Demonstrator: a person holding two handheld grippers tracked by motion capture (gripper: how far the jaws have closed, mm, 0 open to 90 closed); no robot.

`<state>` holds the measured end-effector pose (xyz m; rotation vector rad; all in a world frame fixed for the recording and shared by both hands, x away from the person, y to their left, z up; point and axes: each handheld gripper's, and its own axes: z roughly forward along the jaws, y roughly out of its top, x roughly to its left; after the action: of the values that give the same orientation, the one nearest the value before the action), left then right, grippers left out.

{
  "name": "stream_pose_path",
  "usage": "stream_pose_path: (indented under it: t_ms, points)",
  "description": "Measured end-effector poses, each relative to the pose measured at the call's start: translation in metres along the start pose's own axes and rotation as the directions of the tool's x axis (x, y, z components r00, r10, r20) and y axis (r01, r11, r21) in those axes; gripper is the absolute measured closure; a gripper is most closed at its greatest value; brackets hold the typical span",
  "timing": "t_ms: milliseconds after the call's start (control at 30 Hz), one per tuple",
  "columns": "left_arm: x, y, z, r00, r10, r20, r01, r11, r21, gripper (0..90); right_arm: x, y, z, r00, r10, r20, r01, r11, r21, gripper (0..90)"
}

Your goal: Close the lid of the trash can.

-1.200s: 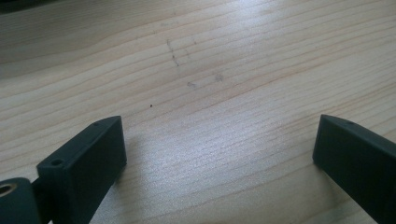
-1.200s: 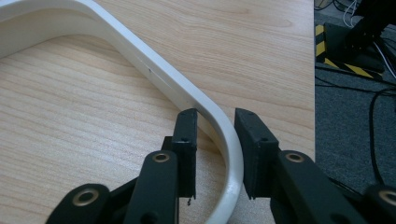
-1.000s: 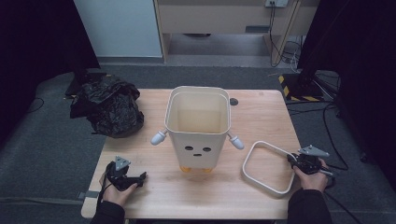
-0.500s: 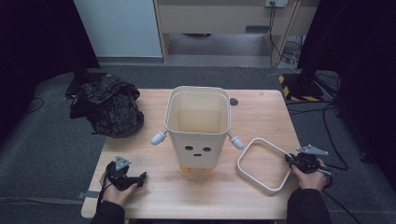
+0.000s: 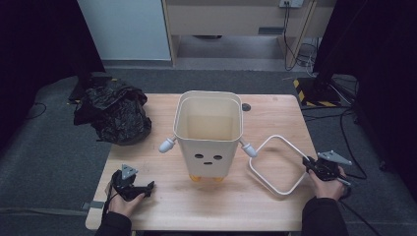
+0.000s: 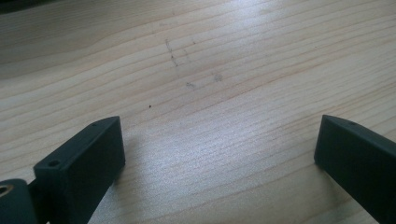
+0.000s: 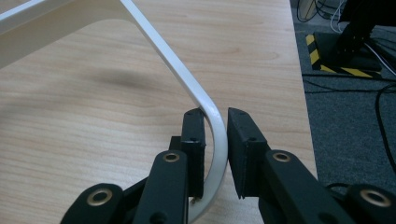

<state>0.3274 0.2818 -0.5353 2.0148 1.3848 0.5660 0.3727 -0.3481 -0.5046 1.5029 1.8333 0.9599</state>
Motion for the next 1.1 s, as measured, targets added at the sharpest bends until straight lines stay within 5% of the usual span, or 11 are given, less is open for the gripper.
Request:
stream_pose_path:
  t_ms: [533, 1100]
  points:
    - [0.0, 0.0, 0.0, 1.0, 0.001, 0.001, -0.001, 1.0, 0.001, 0.4, 0.007, 0.012, -0.009, 0.9997, 0.025, -0.009, -0.025, 0.995, -0.092, 77.2]
    - [0.0, 0.0, 0.0, 1.0, 0.005, 0.004, -0.005, 1.0, 0.004, 0.0, 0.005, 0.023, -0.023, 0.9973, 0.064, 0.037, -0.056, 0.978, -0.203, 77.6]
